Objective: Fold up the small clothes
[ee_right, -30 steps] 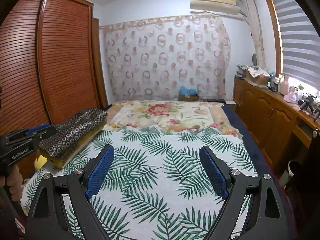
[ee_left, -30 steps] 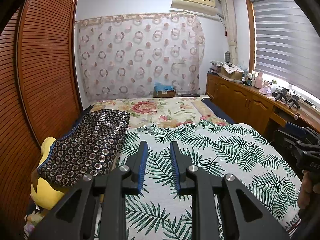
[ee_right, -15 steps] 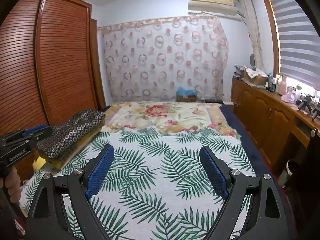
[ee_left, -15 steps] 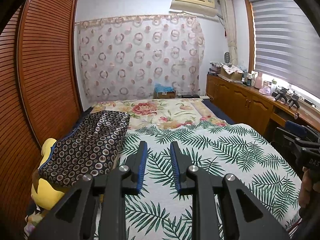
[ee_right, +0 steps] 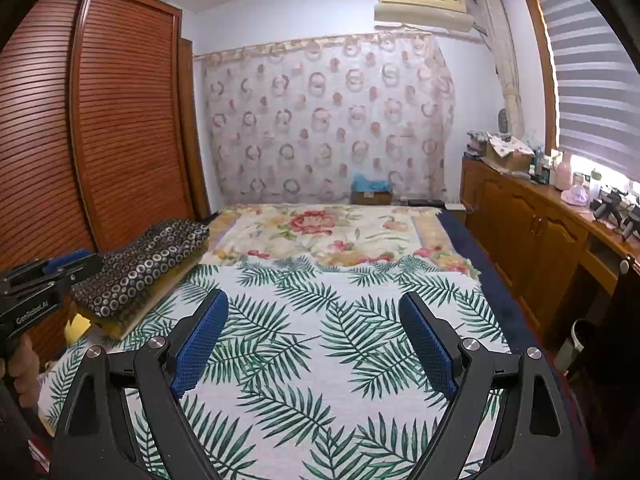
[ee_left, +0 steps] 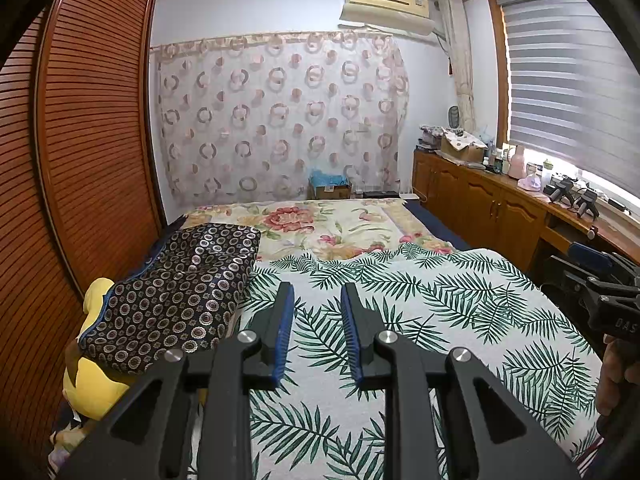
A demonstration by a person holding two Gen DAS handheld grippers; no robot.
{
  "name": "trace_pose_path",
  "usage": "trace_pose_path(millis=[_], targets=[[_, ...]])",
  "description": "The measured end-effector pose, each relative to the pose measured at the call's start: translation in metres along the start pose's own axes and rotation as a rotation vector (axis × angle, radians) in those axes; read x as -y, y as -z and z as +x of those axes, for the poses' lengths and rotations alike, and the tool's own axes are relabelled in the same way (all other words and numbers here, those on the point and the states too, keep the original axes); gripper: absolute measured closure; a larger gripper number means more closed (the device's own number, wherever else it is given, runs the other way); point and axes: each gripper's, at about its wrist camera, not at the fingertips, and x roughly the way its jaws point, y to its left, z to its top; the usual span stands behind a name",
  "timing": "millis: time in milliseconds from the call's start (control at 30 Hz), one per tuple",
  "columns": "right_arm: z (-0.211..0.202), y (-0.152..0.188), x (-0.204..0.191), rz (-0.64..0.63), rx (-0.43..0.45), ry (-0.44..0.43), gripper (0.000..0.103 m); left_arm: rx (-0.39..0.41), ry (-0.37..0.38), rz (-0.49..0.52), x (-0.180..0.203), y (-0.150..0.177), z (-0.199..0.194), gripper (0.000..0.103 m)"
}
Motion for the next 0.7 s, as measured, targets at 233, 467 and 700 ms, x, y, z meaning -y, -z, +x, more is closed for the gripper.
trace_pose_path(millis=[233, 467, 700], targets=[[0.0001, -0.0001, 0.0009, 0.001, 0.001, 0.001, 0.014, 0.001, 0.002, 0.002, -0.0003, 0.0004, 0.0, 0.08], [-0.0005, -0.0001, 0.0013, 0.001, 0.002, 0.003, 0.014, 0.002, 0.003, 0.003, -0.0004, 0.0009, 0.0001, 0.08], [-0.0008, 0.0003, 0.0021, 0.0, 0.002, 0.003, 0.014, 0.002, 0.005, 0.005, -0.0004, 0.0015, 0.0003, 0.08]])
